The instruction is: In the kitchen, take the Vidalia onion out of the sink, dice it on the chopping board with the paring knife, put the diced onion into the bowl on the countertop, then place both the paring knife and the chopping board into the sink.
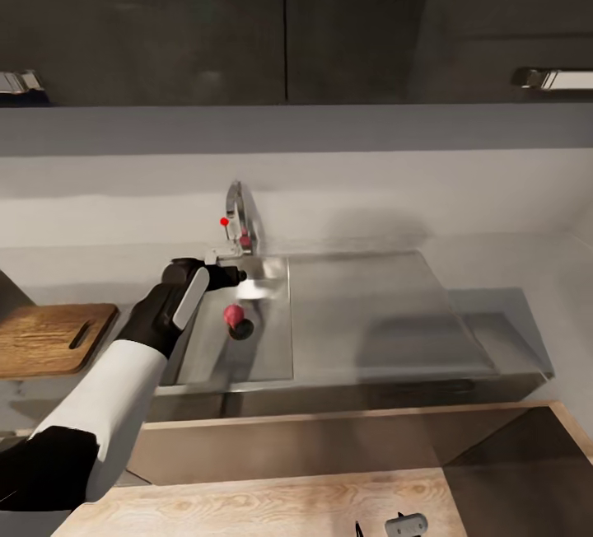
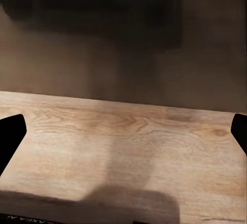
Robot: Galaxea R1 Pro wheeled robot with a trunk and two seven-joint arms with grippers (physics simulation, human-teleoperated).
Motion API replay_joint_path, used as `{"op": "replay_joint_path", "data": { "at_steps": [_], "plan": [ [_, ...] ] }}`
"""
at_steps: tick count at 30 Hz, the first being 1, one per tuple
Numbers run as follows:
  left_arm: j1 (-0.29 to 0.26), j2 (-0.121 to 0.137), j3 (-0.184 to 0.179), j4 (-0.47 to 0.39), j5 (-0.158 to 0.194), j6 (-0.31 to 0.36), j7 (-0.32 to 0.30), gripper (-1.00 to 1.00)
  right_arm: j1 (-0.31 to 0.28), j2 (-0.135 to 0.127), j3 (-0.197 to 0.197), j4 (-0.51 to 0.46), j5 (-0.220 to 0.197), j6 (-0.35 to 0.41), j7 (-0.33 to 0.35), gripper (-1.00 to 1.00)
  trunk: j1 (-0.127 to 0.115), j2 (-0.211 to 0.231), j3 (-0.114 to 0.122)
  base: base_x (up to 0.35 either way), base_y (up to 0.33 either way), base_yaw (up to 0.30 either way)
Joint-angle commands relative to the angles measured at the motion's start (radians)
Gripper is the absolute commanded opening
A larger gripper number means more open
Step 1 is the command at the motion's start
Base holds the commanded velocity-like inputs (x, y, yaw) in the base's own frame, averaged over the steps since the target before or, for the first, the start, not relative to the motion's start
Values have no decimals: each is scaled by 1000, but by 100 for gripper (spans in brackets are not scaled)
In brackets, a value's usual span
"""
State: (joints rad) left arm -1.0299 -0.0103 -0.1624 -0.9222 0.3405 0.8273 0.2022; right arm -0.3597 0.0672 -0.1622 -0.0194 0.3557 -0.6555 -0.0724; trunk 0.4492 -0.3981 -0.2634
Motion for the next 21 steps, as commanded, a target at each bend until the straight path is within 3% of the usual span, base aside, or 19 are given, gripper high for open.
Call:
{"op": "replay_joint_path", "data": {
  "at_steps": [1, 8, 21],
  "plan": [
    [-1, 0, -2, 5, 11, -4, 9, 100, -1, 0, -5, 1, 11, -3, -7, 100, 1, -2, -2, 161, 0, 0],
    [-1, 1, -2, 75, 10, -66, 9, 100, -1, 0, -5, 1, 11, -3, -7, 100, 1, -2, -2, 47, 0, 0],
    [1, 1, -2, 118, 10, -93, 9, 100, -1, 0, -5, 1, 11, -3, -7, 100, 1, -2, -2, 1, 0, 0]
  ]
}}
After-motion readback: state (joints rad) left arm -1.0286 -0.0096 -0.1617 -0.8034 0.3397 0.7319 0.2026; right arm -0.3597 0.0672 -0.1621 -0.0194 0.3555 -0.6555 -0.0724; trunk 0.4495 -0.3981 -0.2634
